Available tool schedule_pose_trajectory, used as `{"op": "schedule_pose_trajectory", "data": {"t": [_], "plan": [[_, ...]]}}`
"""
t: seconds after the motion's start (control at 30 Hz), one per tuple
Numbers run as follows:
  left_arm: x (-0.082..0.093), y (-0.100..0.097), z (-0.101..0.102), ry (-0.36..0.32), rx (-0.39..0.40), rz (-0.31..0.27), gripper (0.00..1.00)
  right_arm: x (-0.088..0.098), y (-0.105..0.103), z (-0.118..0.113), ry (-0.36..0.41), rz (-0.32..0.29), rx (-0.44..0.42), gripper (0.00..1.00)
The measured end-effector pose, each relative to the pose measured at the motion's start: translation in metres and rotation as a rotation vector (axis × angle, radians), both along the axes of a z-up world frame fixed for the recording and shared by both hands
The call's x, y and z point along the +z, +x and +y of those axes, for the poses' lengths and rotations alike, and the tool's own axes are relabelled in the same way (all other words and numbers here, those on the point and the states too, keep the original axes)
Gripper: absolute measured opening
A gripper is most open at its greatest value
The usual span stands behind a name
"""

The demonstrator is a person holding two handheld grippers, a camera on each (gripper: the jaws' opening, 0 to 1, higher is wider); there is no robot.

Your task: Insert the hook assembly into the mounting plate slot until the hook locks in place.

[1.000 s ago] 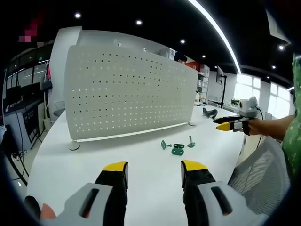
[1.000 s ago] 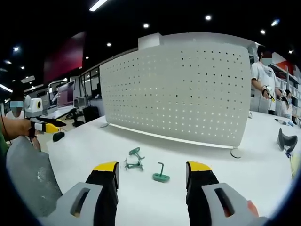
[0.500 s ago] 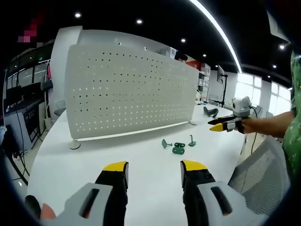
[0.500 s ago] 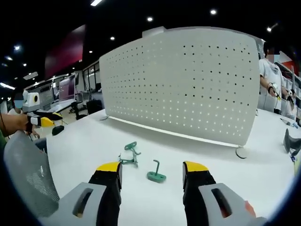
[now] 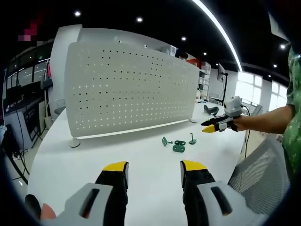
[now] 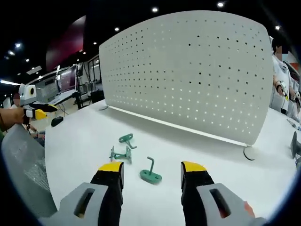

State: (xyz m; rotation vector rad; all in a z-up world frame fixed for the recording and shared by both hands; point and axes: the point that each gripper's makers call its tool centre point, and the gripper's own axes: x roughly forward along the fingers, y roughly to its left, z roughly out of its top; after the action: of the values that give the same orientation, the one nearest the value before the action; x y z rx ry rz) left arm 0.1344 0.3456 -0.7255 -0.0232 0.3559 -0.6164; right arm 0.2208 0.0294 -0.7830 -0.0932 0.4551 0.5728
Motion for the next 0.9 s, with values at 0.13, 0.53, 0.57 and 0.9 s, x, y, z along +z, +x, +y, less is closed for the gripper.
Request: {"op": "schedule_pose_trajectory", "data": {"t": [0.13, 0.53, 0.57, 0.9], "plan": [[-0.001, 0.000, 0.001, 0.002, 0.003, 0.004, 0.46, -0.007, 0.004, 0.002, -0.005, 0.019, 0.015, 0.48], [-0.004, 0.000, 0.001, 0.009, 0.003, 0.013, 0.46, -0.018, 0.017, 0.008, -0.037, 0.048, 0.077, 0.44], [-0.004, 0.000, 0.001, 0.011, 0.003, 0.015, 0.46, -0.019, 0.018, 0.009, -0.039, 0.050, 0.081, 0.43], [-0.007, -0.001, 0.000, 0.024, -0.001, 0.023, 0.45, -0.033, 0.017, 0.012, -0.058, 0.110, 0.123, 0.31]]}}
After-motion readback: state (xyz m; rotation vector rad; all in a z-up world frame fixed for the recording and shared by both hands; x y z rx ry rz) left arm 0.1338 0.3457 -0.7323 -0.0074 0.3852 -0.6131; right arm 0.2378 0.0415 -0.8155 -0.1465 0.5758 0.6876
